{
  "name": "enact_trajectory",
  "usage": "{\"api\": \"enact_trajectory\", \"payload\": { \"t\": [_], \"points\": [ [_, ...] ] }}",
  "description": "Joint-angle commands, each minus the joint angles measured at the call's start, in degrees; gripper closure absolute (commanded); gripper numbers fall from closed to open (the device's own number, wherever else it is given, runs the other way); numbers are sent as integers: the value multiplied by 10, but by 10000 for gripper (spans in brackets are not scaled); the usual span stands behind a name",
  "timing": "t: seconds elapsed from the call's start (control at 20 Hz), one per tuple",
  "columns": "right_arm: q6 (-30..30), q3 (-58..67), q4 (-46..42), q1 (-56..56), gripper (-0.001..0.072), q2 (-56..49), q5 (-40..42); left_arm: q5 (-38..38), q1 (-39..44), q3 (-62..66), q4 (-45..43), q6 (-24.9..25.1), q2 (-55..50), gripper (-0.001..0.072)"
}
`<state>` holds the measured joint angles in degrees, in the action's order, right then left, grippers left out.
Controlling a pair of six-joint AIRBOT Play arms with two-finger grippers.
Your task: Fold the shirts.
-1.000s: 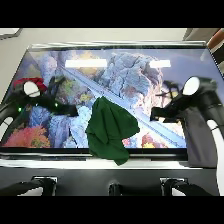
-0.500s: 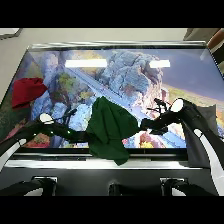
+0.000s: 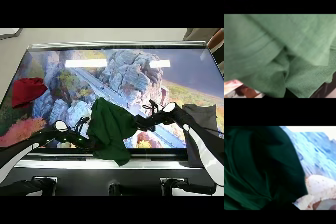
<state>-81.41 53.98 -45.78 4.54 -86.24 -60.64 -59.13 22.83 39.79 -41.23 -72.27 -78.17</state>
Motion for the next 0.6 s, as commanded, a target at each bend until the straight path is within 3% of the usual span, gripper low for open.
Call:
{"api": "enact_trajectory", "payload": {
  "t": [0.0, 0.3, 0.55],
  "points": [
    [39, 28, 27, 0, 669, 2, 13, -10, -14, 21, -49, -3, 14, 682],
    [-14, 242, -207, 0, 669, 127, 68, -121, -185, 233, -292, -43, 136, 682],
    [-46, 368, -238, 0, 669, 270, 126, -120, -275, 494, -282, -73, 203, 681]
  ]
}}
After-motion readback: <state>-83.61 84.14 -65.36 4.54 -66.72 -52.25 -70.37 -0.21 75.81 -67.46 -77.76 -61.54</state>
